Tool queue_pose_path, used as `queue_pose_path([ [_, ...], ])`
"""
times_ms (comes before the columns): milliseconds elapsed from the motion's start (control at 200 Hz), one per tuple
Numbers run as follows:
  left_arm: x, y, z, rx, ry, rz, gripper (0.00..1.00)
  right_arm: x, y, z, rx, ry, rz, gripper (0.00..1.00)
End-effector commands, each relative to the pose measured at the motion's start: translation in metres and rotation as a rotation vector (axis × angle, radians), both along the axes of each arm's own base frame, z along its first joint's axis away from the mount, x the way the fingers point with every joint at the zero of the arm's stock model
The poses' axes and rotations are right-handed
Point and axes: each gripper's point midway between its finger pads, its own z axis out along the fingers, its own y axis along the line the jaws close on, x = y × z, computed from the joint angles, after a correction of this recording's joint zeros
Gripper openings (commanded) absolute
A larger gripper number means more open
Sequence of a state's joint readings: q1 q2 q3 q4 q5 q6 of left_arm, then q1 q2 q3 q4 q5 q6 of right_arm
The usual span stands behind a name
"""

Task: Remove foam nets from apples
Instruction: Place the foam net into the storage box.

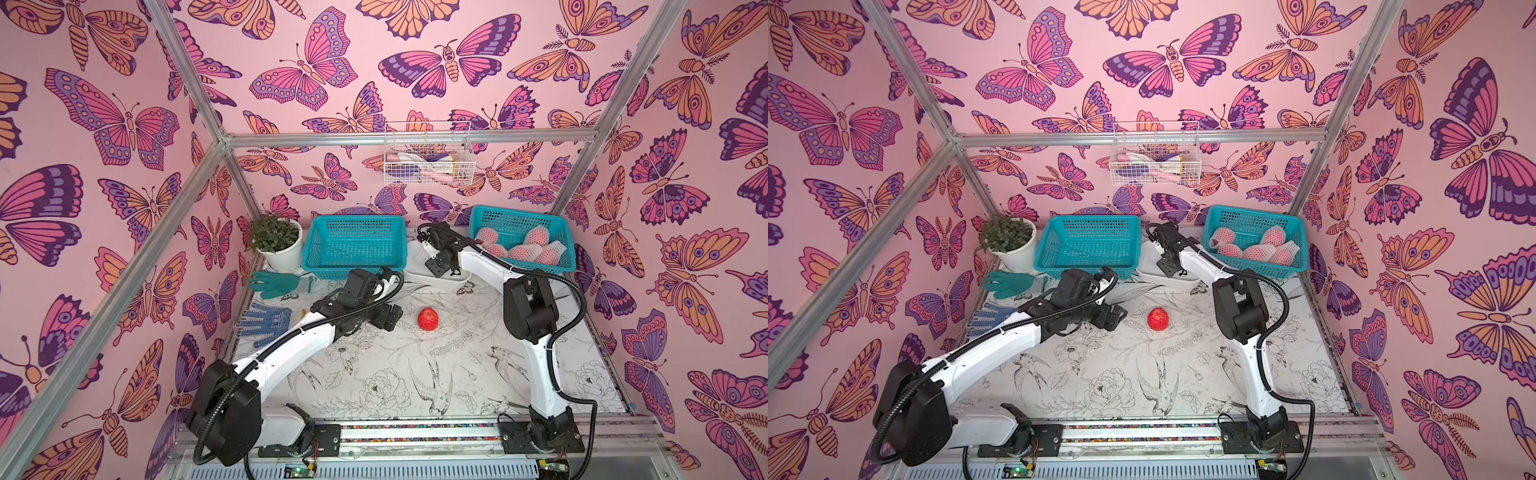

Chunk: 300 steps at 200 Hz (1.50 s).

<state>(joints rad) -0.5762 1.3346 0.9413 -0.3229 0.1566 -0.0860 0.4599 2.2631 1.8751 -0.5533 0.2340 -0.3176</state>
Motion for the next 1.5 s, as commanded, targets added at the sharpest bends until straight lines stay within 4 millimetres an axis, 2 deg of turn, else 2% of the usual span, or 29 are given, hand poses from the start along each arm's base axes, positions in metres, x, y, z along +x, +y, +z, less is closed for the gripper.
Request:
queue_pose_path([
  [0, -0.007, 0.008, -0.007, 0.024, 0.022, 0.005, 0.91, -0.006, 0.009, 0.029, 0.055, -0.003, 0.012, 0.66],
  [326, -0.011, 0.006, -0.004, 0.016, 0.025, -0.007, 0.94, -0.021, 0.012, 0.062, 0.114, -0.018, 0.038, 0.73],
  [491, -0.011, -0.007, -0.002, 0.021, 0.019, -0.057, 0.96, -0.033, 0.006, 0.089, 0.140, -0.038, 0.023, 0.74],
  [636, -0.016, -0.038, -0.006, 0.060, 0.006, -0.176, 0.97, -0.054, -0.019, 0.117, 0.194, -0.079, -0.055, 0.77],
  [756, -0.020, -0.065, -0.015, 0.119, 0.008, -0.282, 0.97, -0.076, -0.055, 0.135, 0.253, -0.109, -0.140, 0.83],
  [837, -0.021, -0.078, -0.023, 0.131, 0.030, -0.322, 0.98, -0.092, -0.083, 0.135, 0.276, -0.099, -0.212, 0.88],
  [912, -0.020, -0.088, -0.033, 0.130, 0.067, -0.346, 0.99, -0.105, -0.111, 0.128, 0.286, -0.081, -0.285, 0.90],
  [927, -0.020, -0.089, -0.035, 0.132, 0.075, -0.352, 0.99, -0.109, -0.116, 0.135, 0.295, -0.099, -0.296, 0.91],
  [992, -0.020, -0.095, -0.045, 0.142, 0.105, -0.380, 1.00, -0.122, -0.140, 0.132, 0.295, -0.110, -0.366, 0.92],
  [1097, -0.021, -0.102, -0.060, 0.168, 0.159, -0.423, 1.00, -0.139, -0.164, 0.130, 0.295, -0.156, -0.437, 0.95],
  [1257, -0.016, -0.109, -0.079, 0.202, 0.211, -0.448, 1.00, -0.153, -0.177, 0.132, 0.341, -0.202, -0.488, 0.98],
  [1498, -0.006, -0.121, -0.100, 0.215, 0.260, -0.452, 0.97, -0.150, -0.168, 0.115, 0.398, -0.154, -0.509, 0.99],
])
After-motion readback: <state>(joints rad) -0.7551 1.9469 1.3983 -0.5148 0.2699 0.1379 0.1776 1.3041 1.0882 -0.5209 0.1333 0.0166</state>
